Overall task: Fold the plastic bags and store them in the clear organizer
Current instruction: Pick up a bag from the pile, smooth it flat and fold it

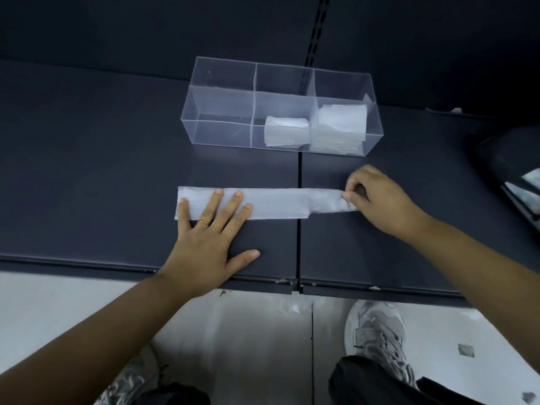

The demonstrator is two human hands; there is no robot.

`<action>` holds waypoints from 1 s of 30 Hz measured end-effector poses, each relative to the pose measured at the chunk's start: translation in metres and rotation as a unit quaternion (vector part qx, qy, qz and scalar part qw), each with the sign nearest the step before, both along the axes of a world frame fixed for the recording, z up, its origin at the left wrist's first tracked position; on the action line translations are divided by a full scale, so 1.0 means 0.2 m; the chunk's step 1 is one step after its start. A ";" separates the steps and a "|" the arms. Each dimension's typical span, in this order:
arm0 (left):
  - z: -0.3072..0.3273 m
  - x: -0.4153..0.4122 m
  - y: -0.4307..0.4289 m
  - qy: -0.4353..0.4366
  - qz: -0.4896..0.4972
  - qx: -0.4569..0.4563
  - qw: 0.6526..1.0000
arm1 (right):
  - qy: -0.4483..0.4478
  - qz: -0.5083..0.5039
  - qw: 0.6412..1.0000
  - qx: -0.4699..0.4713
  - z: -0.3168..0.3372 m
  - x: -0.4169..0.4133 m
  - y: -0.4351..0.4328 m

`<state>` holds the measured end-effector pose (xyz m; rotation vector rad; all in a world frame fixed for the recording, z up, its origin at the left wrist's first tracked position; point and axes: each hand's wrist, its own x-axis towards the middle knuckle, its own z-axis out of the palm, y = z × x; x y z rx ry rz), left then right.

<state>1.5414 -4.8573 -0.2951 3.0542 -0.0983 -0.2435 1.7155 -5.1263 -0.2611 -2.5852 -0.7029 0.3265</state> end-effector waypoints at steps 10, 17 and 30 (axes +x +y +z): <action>0.10 0.04 -0.21 -0.028 -0.122 -0.171 0.977 | 0.463 -0.135 0.857 0.181 0.27 -0.42 -0.15; 0.28 -0.04 -0.57 -0.053 0.074 -0.511 0.855 | 0.477 -0.026 0.847 0.232 0.49 -0.42 -0.05; 0.30 0.17 -0.22 0.156 0.317 -0.798 0.488 | 0.434 0.070 0.875 0.204 0.09 -0.33 0.22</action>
